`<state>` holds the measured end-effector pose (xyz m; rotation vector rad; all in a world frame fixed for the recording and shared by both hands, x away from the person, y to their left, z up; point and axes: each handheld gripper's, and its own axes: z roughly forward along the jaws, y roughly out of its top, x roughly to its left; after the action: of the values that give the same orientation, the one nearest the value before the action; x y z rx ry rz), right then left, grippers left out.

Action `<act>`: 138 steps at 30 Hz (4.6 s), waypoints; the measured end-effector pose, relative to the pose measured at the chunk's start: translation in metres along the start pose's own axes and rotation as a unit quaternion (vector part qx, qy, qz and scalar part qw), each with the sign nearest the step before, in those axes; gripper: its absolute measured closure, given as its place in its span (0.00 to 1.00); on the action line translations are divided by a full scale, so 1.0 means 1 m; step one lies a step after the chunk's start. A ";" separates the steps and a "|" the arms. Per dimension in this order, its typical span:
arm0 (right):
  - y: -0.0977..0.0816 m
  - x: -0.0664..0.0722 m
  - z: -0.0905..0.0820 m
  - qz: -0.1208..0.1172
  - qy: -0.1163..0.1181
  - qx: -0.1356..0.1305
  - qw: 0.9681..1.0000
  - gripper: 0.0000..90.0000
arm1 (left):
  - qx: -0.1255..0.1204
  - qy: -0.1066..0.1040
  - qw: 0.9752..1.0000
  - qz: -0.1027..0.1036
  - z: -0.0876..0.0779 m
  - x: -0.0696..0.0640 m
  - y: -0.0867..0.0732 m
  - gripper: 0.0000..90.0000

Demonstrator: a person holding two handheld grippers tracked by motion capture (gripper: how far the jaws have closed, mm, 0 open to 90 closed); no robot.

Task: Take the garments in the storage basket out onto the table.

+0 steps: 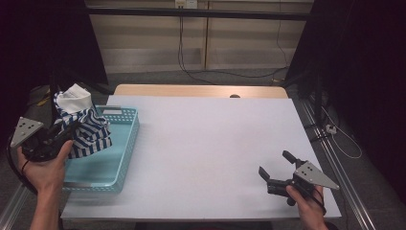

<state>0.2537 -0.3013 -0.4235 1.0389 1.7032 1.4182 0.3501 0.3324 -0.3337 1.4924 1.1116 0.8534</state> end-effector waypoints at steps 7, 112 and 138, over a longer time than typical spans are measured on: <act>0.000 0.000 0.001 0.000 -0.001 0.000 1.000 0.00 | -0.030 0.004 1.000 -0.003 -0.008 -0.005 0.007 0.80; -0.001 0.000 0.000 0.002 0.003 0.003 1.000 0.00 | -0.024 -0.232 0.972 0.016 0.106 -0.193 0.062 0.80; -0.001 0.000 -0.001 0.005 0.006 0.004 1.000 0.00 | 0.098 -0.283 0.954 0.021 0.154 -0.247 0.022 0.79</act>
<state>0.2525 -0.3023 -0.4243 1.0470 1.7159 1.4285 0.4189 0.0491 -0.3340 1.7809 0.7480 0.3035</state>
